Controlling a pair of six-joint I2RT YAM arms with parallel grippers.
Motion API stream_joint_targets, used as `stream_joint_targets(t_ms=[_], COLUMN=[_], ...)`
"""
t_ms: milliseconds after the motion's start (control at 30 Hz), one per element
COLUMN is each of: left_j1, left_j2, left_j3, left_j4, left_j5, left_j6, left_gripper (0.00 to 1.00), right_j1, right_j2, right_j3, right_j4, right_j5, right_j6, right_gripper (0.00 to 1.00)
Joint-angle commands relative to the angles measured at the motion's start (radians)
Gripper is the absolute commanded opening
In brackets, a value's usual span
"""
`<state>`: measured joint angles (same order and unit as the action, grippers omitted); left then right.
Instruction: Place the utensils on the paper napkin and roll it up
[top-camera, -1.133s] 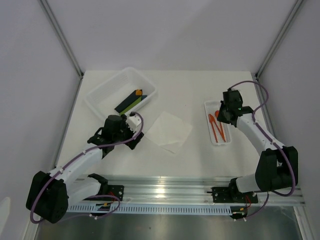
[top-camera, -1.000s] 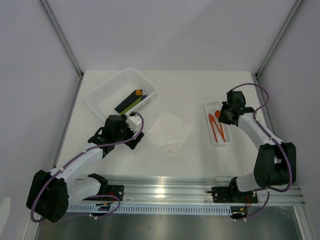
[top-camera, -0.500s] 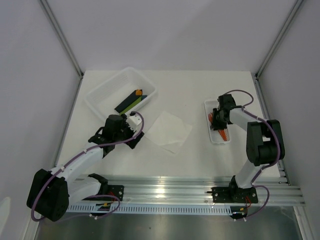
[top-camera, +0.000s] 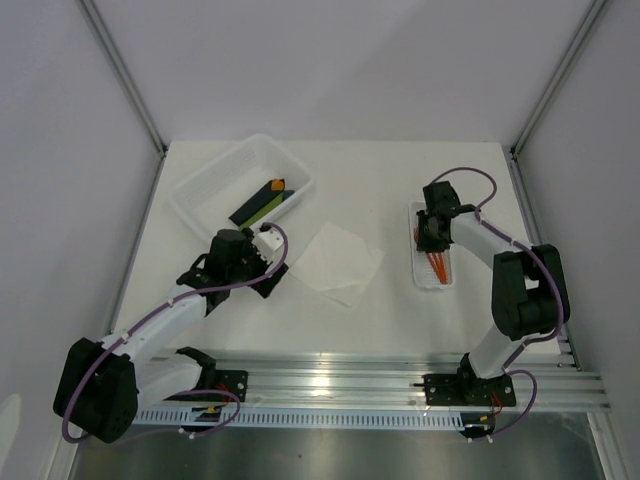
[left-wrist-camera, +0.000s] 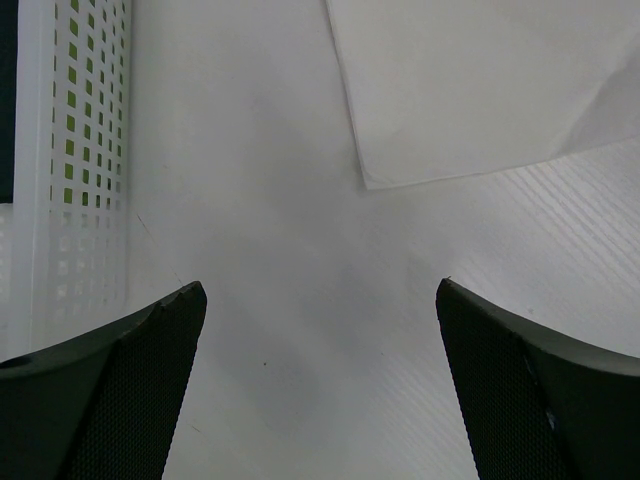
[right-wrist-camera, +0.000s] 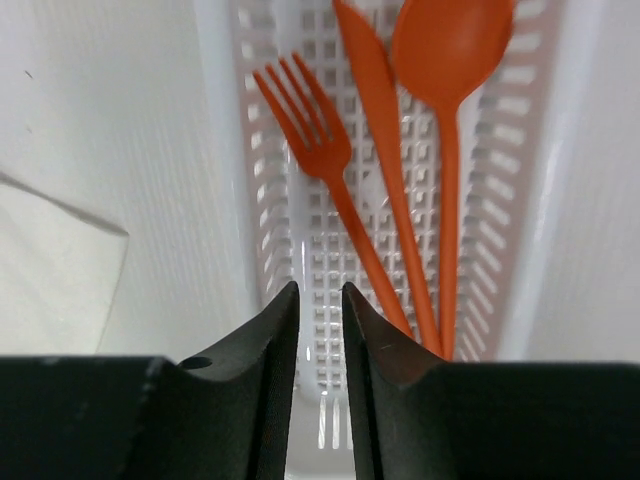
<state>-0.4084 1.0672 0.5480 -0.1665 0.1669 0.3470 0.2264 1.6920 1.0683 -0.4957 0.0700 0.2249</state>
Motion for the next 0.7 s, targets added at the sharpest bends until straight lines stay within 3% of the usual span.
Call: stream_joint_targets(t_ms=[0,667], left_j1=[-0.003,-0.003], left_j2=[-0.001,0.020], left_j3=[0.009,0.012], left_j4=[0.016,0.012], left_j5=[0.002,-0.007], left_j6=[-0.006,-0.005], left_gripper=[0.99,0.99], right_j1=[-0.018,-0.035], right_j2=[-0.054,0.106], right_j3=[0.087,0.067], right_j4=[-0.032,0.016], right_j5=[0.060,0.014], right_j6=[-0.047,-0.078], right_gripper=[0.27,0.21])
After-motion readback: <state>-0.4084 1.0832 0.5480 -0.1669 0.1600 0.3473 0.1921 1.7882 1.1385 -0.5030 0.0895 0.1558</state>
